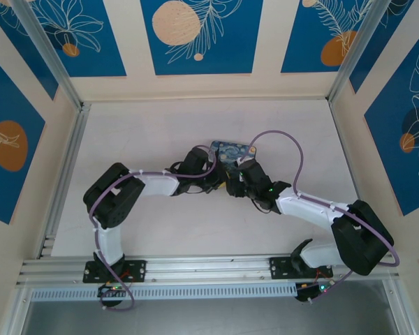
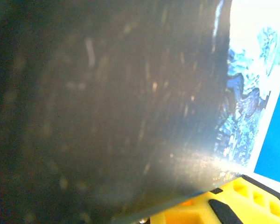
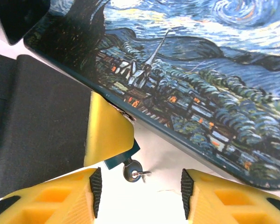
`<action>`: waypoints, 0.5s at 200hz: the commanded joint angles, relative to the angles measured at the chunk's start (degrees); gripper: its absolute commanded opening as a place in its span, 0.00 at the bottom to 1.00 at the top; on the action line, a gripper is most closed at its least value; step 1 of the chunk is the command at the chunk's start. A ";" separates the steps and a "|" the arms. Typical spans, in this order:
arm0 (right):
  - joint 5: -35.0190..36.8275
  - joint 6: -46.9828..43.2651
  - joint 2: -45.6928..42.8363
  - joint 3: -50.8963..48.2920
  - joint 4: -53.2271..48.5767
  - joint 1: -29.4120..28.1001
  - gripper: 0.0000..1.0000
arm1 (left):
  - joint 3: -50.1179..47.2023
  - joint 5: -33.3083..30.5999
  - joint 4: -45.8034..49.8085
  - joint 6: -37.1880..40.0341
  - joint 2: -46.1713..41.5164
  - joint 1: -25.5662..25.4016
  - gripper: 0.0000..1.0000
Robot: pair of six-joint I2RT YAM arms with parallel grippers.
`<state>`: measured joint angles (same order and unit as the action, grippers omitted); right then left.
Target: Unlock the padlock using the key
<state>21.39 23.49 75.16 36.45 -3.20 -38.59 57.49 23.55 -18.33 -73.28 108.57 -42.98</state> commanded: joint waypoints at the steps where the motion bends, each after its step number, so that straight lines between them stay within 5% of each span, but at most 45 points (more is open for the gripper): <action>1: -2.16 -2.55 -0.16 -0.31 3.36 0.18 0.46 | 1.12 3.65 7.97 -0.71 -1.07 -0.42 0.00; 100: -1.29 -5.14 3.83 -0.50 4.65 0.03 0.41 | 3.97 4.70 13.58 1.34 -1.53 -0.35 0.00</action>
<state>20.23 20.16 77.78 36.23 -1.30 -38.61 60.71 23.77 -10.28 -71.61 108.38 -42.98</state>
